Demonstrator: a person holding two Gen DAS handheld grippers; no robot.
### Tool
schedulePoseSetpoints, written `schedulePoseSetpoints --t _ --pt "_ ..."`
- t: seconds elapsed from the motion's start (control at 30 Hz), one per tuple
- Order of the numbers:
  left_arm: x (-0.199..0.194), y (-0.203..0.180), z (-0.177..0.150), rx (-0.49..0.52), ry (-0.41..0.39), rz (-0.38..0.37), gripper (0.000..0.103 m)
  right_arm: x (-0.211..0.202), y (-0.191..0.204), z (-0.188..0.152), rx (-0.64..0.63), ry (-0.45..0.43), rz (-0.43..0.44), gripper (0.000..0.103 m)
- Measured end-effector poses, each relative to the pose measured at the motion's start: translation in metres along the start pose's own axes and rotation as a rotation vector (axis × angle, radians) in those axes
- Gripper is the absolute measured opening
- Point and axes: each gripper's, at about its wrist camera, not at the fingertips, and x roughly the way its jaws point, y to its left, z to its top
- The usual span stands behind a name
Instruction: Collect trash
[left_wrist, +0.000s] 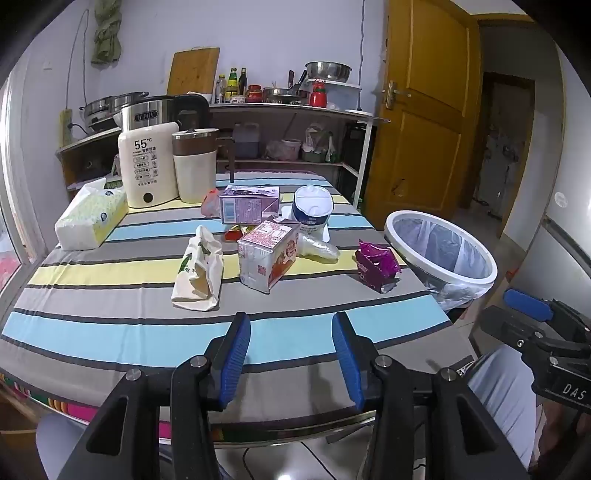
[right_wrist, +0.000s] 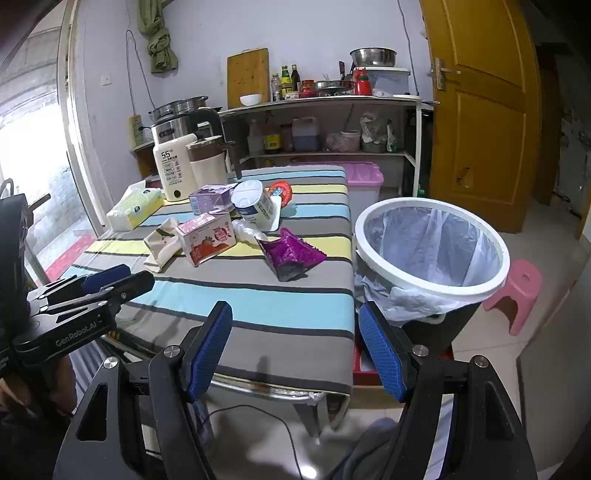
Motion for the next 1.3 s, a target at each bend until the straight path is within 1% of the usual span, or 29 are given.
schedulePoseSetpoints --t 0.07,0.1,0.13,0.17,0.5,0.7,1.3 --pt "0.000 -0.001 0.000 0.000 -0.001 -0.001 0.046 -0.001 0.001 0.000 -0.001 -0.007 0.001 0.072" --pt "0.002 0.001 0.001 -0.016 0.021 -0.011 0.046 -0.002 0.001 0.000 -0.002 -0.009 0.002 0.072" --pt "0.002 0.001 0.002 -0.015 0.017 -0.009 0.046 -0.004 0.002 -0.001 -0.003 -0.010 0.002 0.072" --pt "0.003 0.002 0.003 -0.015 0.014 -0.009 0.046 -0.001 0.001 0.000 0.003 0.007 0.003 0.072" --pt "-0.004 0.003 0.002 -0.025 -0.011 -0.020 0.046 0.001 0.004 0.001 -0.002 0.002 0.001 0.072" --pt "-0.005 0.005 0.002 -0.025 -0.014 -0.028 0.046 0.001 0.002 0.001 0.002 0.006 0.000 0.072" --pt "-0.010 0.001 0.003 -0.015 -0.028 -0.021 0.046 0.002 0.002 0.000 0.002 0.006 0.001 0.072"
